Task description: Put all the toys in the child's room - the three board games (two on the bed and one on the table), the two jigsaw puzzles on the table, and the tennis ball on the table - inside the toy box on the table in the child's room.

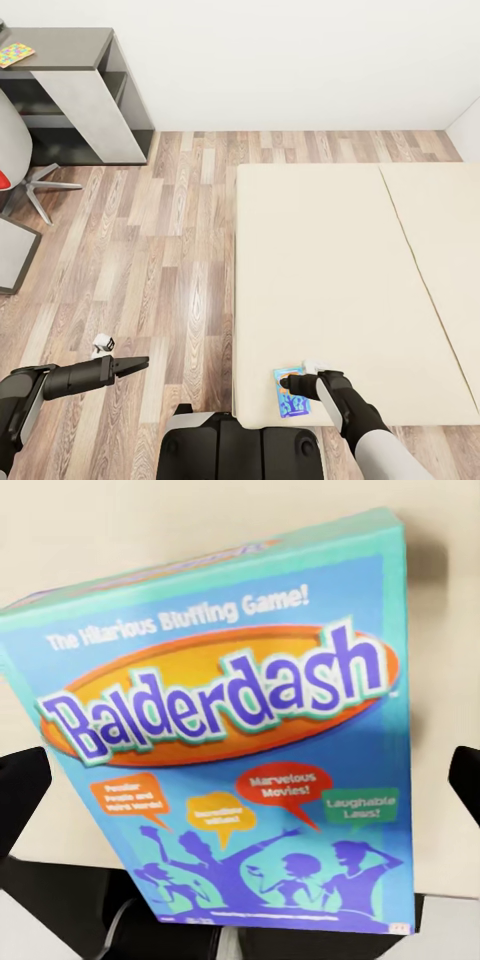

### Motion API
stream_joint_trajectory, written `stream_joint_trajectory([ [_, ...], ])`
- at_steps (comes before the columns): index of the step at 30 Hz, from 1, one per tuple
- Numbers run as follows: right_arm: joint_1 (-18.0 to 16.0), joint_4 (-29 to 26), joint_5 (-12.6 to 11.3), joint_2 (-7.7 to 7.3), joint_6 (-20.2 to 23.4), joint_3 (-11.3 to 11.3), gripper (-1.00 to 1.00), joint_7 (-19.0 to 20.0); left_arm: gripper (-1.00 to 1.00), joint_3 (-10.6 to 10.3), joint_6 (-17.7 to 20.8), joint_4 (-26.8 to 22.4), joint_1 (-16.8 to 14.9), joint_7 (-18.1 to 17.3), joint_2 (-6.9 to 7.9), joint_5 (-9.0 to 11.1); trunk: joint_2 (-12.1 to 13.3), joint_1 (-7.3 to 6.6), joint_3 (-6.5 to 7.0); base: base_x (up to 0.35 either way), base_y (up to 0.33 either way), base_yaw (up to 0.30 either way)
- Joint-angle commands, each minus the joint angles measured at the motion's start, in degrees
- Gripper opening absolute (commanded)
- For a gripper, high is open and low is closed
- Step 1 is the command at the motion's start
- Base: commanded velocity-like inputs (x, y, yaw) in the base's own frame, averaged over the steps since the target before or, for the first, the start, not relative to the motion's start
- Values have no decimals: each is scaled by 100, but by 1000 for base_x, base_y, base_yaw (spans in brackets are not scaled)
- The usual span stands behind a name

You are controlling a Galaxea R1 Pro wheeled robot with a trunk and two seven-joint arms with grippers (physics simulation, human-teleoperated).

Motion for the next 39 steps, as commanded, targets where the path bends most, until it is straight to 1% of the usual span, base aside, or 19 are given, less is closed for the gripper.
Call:
stream_joint_trajectory([
  [1,-1,-8,-46,1,29,4,100,-13,100,-1,61,-1,-1,-22,1,-3,-9,3,-6,0,0,0],
  [5,-1,-11,-41,27,31,11,100,-10,100,-1,61,-2,-1,-22,1,-3,-9,3,-6,0,0,0],
  [11,-1,-18,-39,186,31,38,100,-9,100,-1,61,-1,-1,-22,1,-3,-9,3,-6,0,0,0],
  [16,-1,-31,-39,225,31,43,100,27,100,-1,61,-2,-1,-22,1,-3,-9,3,-6,0,0,0],
  [21,-1,-36,-30,239,29,47,100,206,100,-1,61,-1,-1,-22,1,-3,-9,3,-6,0,0,0],
  [24,-5,-38,-27,250,25,49,100,251,100,-1,61,-1,-1,-22,1,-3,-9,3,-6,0,0,0],
  [33,-10,-43,8,385,23,60,100,271,100,-1,61,-1,-1,-22,1,-3,-9,3,-6,0,0,0],
  [39,-12,-40,27,411,22,64,100,272,100,-1,61,0,-1,-22,1,-3,-9,3,-6,0,0,0],
])
